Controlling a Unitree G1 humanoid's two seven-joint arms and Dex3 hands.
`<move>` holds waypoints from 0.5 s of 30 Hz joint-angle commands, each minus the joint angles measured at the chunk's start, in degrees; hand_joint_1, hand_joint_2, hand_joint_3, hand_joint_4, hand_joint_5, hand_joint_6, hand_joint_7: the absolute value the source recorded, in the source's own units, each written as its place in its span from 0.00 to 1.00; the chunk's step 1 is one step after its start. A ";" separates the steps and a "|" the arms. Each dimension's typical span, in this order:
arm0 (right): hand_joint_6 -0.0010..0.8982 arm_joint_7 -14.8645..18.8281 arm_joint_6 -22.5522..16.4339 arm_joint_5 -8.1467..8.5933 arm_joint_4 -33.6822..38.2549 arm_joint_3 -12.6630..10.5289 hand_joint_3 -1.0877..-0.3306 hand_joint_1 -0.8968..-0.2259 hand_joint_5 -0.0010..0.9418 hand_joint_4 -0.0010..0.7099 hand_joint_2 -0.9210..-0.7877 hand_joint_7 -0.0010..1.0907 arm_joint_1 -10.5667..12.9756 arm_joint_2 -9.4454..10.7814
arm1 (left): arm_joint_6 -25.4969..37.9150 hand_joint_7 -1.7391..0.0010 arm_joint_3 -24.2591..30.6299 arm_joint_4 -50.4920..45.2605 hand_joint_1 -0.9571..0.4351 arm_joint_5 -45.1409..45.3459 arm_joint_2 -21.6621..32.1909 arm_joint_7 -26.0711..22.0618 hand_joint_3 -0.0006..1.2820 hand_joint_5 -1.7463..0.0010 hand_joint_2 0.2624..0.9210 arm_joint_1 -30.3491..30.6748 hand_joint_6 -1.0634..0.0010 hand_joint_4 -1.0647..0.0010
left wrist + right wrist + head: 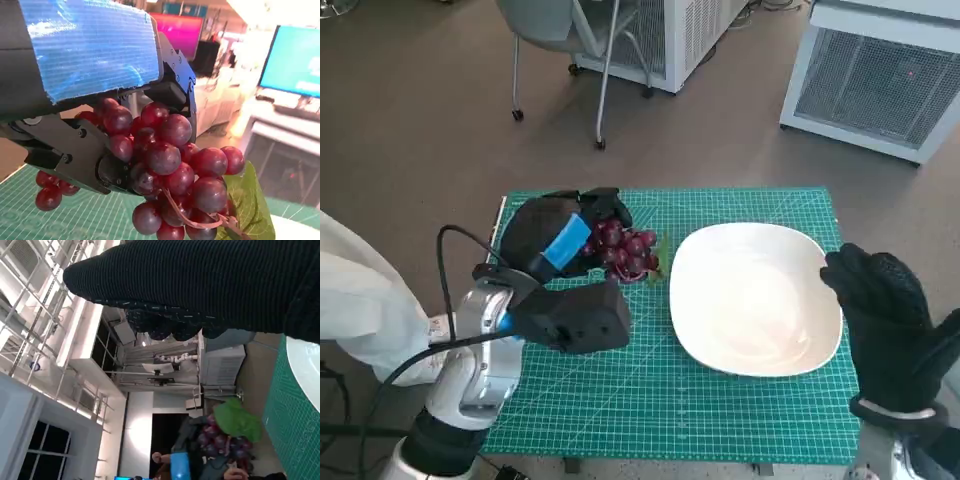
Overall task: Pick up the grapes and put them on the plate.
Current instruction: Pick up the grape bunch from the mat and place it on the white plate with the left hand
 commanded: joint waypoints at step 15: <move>0.29 0.15 -0.17 -0.02 0.44 -0.20 0.70 0.83 0.61 0.70 0.00 0.83 0.92 0.21 | -3.45 0.38 -2.24 7.15 0.69 -0.18 -3.91 1.07 0.01 0.40 0.97 -6.54 0.36 0.23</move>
